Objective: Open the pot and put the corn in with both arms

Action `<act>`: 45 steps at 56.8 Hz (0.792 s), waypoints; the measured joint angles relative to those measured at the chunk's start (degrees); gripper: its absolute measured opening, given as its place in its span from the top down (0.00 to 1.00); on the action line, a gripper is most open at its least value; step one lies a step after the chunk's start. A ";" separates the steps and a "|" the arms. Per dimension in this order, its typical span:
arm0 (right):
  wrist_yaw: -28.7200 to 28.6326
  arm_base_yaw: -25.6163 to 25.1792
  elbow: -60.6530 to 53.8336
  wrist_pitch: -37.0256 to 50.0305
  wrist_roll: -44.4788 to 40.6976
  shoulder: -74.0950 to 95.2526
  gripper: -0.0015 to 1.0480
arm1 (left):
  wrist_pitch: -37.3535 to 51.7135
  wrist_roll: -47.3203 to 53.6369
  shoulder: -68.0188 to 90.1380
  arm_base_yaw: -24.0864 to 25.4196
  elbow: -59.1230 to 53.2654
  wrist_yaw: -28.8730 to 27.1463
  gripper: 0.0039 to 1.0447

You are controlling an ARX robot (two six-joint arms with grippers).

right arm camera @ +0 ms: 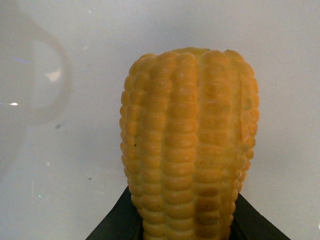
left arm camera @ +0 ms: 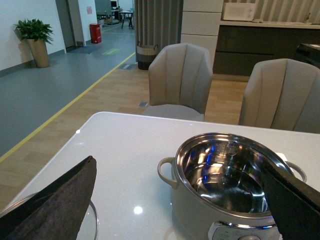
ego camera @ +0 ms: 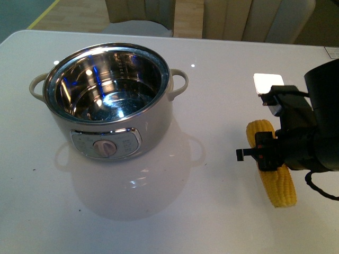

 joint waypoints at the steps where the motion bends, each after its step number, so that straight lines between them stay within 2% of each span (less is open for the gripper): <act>1: -0.59 0.07 -0.46 -0.24 0.13 -1.40 0.78 | 0.00 0.00 0.00 0.00 0.00 0.00 0.06; 21: -7.08 1.33 0.22 -8.04 5.81 -16.15 0.78 | 0.00 0.00 0.00 0.00 0.00 0.00 0.06; 45: -9.84 6.69 13.84 -18.16 12.09 -18.60 0.78 | 0.00 0.00 0.00 0.00 0.00 0.00 0.06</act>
